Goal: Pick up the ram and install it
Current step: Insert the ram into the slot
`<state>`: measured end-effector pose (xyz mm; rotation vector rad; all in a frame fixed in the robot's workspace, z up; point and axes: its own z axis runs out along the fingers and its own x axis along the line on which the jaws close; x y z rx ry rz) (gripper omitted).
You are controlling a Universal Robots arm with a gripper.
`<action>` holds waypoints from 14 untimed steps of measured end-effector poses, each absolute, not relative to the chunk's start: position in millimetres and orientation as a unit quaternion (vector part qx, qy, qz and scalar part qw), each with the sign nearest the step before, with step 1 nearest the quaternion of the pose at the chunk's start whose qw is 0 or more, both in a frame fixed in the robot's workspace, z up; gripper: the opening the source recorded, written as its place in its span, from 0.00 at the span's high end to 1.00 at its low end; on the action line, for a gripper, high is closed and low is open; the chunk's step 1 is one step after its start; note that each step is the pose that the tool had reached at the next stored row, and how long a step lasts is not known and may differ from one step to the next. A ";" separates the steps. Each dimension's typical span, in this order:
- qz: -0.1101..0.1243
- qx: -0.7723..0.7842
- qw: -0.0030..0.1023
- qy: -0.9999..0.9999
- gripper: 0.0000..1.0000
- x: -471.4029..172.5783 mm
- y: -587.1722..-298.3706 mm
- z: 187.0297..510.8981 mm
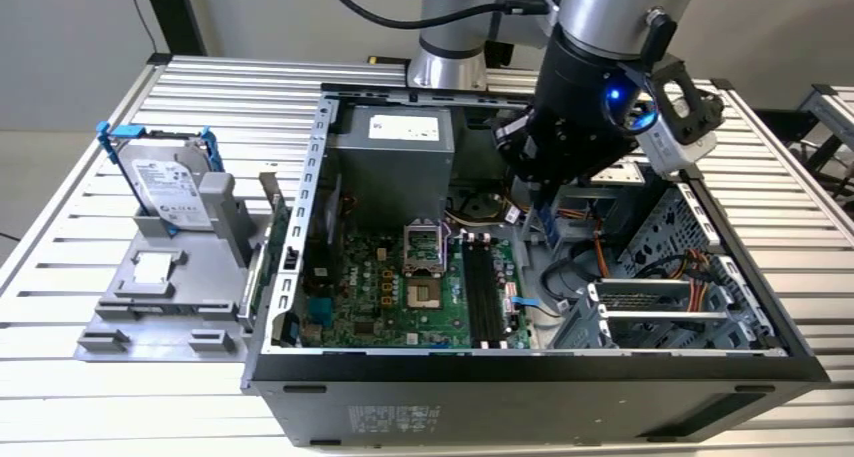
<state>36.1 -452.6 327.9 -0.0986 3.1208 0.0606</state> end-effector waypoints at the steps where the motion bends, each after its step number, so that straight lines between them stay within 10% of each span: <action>1: 0.019 -0.031 0.009 0.999 1.00 36.1 -452.6 326.1; 14: 0.016 0.005 0.011 1.000 1.00 29.6 -453.0 302.8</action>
